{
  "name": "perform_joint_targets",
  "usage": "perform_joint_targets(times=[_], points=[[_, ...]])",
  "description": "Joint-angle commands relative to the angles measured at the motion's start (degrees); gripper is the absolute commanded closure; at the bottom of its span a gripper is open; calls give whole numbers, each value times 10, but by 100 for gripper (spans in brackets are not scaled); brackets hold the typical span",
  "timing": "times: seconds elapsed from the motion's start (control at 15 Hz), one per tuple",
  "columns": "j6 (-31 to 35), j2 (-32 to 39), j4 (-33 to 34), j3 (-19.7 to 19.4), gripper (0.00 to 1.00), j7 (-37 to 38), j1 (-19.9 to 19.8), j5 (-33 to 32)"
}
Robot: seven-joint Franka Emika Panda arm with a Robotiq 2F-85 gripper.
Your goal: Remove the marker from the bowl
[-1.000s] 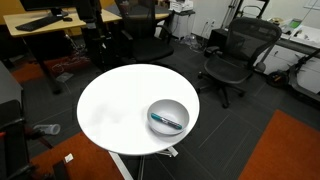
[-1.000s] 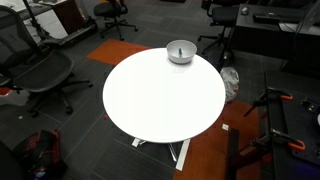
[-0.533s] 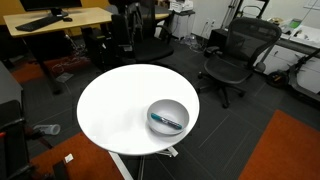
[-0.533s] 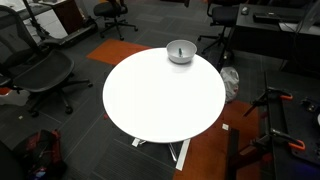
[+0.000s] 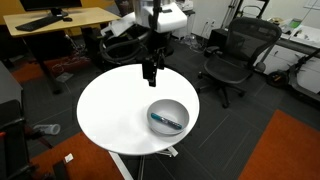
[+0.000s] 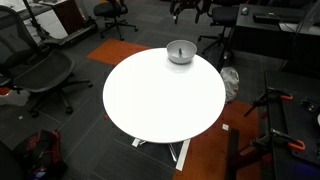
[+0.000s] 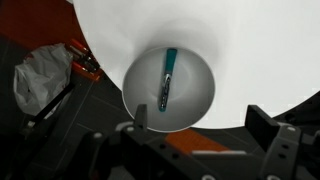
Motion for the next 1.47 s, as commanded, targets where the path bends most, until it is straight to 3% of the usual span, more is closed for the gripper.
perform_joint_targets(times=[0.0, 0.4, 1.4], points=[[20, 61, 45, -11, 0, 9, -2, 36], [33, 136, 92, -23, 0, 3, -16, 74], [32, 246, 154, -26, 0, 1, -26, 83]])
